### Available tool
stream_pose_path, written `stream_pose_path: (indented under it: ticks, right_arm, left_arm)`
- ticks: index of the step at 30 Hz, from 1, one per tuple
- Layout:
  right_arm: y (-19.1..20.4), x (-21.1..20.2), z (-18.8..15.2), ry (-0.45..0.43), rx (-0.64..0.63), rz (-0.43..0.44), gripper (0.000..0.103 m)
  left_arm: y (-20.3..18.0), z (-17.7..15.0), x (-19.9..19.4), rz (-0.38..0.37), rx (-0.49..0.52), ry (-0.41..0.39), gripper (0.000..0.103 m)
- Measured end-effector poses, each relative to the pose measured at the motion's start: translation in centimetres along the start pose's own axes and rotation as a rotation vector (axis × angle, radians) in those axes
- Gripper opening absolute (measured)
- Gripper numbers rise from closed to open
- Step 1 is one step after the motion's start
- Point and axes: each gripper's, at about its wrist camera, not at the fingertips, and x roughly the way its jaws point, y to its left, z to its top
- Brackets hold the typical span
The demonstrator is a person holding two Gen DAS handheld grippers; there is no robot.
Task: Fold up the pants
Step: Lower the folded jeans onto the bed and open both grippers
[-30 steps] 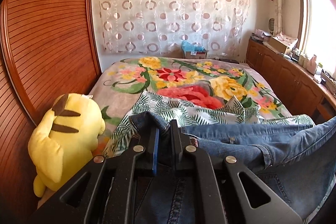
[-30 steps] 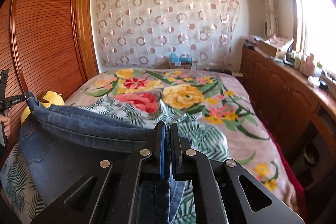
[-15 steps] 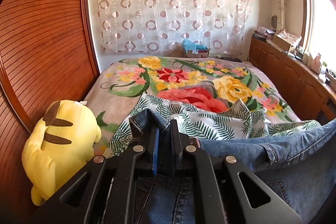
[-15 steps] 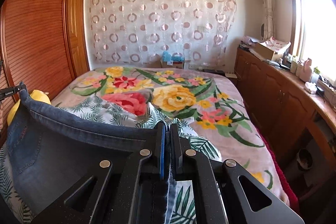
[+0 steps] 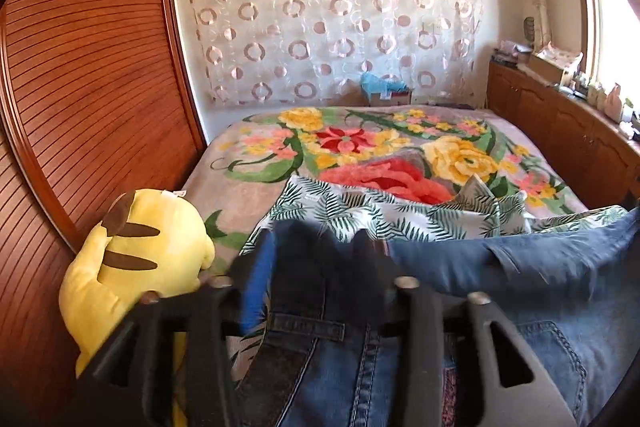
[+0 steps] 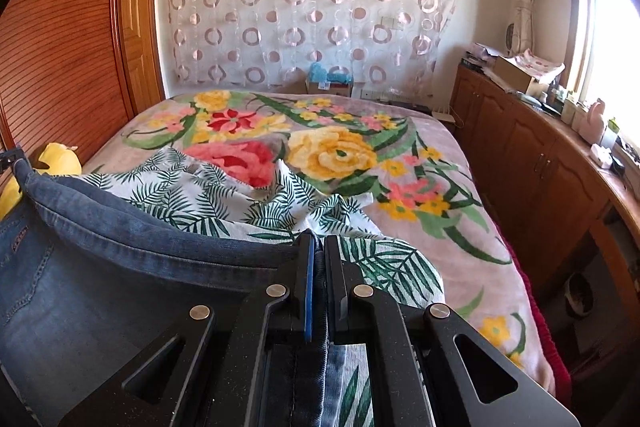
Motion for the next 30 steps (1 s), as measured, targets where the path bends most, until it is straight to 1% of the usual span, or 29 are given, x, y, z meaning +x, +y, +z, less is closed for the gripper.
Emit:
stream_pose_path:
  ticks: [3, 6, 7, 8, 9, 10, 11, 14, 16, 17, 19, 23, 26, 30]
  right_arm:
    - [-0.1, 0.4, 0.1, 0.009, 0.004, 0.002, 0.004]
    - [-0.2, 0.5, 0.2, 0.014, 0.015, 0.008, 0.004]
    - [-0.3, 0.4, 0.2, 0.010, 0.021, 0.007, 0.004]
    - [-0.4, 0.3, 0.2, 0.012, 0.027, 0.004, 0.004]
    - [-0.6, 0.0, 0.3, 0.016, 0.031, 0.001, 0.005]
    - [-0.6, 0.0, 0.2, 0.019, 0.035, -0.001, 0.012]
    - [-0.6, -0.2, 0.1, 0.018, 0.039, -0.009, 0.015]
    - [-0.7, -1.4, -0.3, 0.009, 0.041, 0.000, 0.027]
    - [-0.7, -2.4, -0.7, 0.009, 0.046, 0.004, 0.046]
    - [-0.9, -2.8, -1.0, 0.013, 0.054, 0.014, 0.049]
    - [-1.3, -4.0, -1.6, 0.022, 0.078, 0.036, 0.051]
    - [-1.7, -6.0, -3.3, 0.068, 0.092, 0.055, 0.051]
    - [-1.9, -7.4, -4.5, 0.106, 0.086, 0.078, 0.051]
    - [-2.2, -9.8, -5.4, 0.122, 0.094, 0.101, 0.051]
  left_arm:
    - [0.1, -0.2, -0.7, -0.019, 0.002, 0.015, 0.046]
    - [-0.3, -0.8, -1.5, -0.055, 0.011, 0.031, 0.047]
    - [-0.4, -1.0, -1.6, -0.062, 0.011, 0.036, 0.051]
    - [-0.5, -1.4, -1.8, -0.074, 0.007, 0.042, 0.067]
    - [-0.6, -1.6, -1.9, -0.085, 0.003, 0.041, 0.077]
    - [-0.7, -2.0, -2.1, -0.102, -0.002, 0.036, 0.084]
    - [-0.9, -2.2, -2.3, -0.112, -0.004, 0.038, 0.084]
    - [-1.4, -3.0, -2.6, -0.129, -0.001, 0.052, 0.084]
    - [-1.9, -3.5, -3.0, -0.156, -0.002, 0.070, 0.084]
    - [-2.1, -3.8, -3.2, -0.177, -0.002, 0.081, 0.084]
    - [-2.4, -4.4, -3.7, -0.196, -0.005, 0.089, 0.084]
    - [-3.3, -5.8, -5.0, -0.221, -0.007, 0.098, 0.084]
    - [-3.9, -6.7, -5.9, -0.225, 0.004, 0.102, 0.084]
    - [-4.3, -7.6, -7.0, -0.225, 0.015, 0.096, 0.084]
